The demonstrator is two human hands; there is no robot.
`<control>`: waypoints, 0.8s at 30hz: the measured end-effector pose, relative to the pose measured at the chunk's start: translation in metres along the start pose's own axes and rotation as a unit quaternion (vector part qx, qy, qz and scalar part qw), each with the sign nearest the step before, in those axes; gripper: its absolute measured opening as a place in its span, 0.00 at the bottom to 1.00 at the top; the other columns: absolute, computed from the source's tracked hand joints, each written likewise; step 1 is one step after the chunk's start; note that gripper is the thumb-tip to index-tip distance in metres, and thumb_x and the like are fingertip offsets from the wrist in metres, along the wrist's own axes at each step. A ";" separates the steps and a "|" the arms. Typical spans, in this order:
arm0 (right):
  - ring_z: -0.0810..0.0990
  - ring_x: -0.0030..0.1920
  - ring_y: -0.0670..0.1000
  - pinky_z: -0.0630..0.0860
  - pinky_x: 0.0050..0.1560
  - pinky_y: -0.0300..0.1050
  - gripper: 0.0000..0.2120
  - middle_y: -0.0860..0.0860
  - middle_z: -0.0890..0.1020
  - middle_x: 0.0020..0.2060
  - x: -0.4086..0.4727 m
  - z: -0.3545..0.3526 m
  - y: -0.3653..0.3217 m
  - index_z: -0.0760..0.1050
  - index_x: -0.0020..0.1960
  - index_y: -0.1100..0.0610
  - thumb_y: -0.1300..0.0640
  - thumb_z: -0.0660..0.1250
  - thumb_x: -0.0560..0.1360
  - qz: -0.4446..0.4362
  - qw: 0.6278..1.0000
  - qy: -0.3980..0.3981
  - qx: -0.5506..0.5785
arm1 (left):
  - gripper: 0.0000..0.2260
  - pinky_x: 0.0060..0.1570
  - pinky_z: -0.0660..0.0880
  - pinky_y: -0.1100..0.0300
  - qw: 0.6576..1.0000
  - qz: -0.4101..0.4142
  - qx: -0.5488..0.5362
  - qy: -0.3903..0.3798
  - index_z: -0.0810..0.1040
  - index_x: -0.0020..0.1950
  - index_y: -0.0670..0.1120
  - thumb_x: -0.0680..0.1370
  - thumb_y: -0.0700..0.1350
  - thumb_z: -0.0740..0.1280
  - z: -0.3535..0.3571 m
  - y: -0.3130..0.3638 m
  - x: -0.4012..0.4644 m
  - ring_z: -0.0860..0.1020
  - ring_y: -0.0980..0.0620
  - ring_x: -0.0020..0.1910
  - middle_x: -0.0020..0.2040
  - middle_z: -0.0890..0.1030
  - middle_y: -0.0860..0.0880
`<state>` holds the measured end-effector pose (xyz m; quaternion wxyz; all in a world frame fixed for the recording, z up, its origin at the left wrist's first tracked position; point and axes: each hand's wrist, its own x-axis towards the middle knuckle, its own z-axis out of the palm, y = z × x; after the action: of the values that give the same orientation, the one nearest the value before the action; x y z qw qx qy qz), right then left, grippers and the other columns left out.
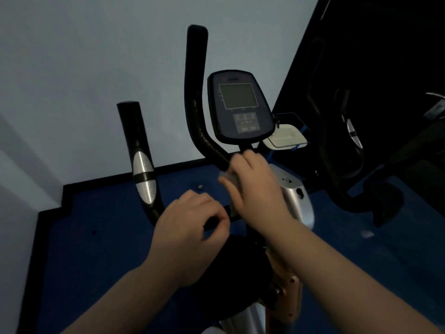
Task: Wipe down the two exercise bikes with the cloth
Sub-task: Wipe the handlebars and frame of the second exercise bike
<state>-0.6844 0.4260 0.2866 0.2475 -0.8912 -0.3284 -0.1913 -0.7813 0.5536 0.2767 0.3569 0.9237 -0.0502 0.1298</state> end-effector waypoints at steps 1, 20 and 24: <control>0.70 0.42 0.53 0.67 0.39 0.47 0.08 0.56 0.73 0.41 0.010 0.003 -0.002 0.70 0.44 0.61 0.59 0.69 0.73 -0.016 1.000 0.003 -0.016 | 0.12 0.43 0.70 0.57 1.000 -0.001 -0.002 -0.001 0.79 0.39 0.53 0.73 0.55 0.58 0.000 0.000 -0.001 0.72 0.56 0.42 0.38 0.78 0.58; 0.78 0.44 0.46 0.71 0.43 0.33 0.05 0.44 0.76 0.42 -0.102 -0.002 0.016 0.71 0.44 0.48 0.51 0.66 0.75 0.120 0.947 0.045 0.296 | 0.10 0.44 0.69 0.60 1.000 -0.009 0.002 0.008 0.77 0.38 0.56 0.73 0.56 0.59 -0.002 0.004 -0.003 0.74 0.58 0.45 0.39 0.77 0.60; 0.71 0.41 0.42 0.67 0.40 0.35 0.09 0.46 0.71 0.41 -0.035 0.002 0.016 0.68 0.43 0.55 0.54 0.67 0.76 0.112 0.965 0.040 0.233 | 0.09 0.44 0.70 0.58 1.000 -0.002 0.010 0.009 0.78 0.39 0.55 0.73 0.55 0.60 -0.002 0.005 -0.002 0.74 0.56 0.45 0.39 0.78 0.59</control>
<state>-0.6985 0.3993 0.2626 0.4808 -0.8319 -0.2516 -0.1160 -0.7843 0.5515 0.2809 0.3484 0.9261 -0.0436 0.1383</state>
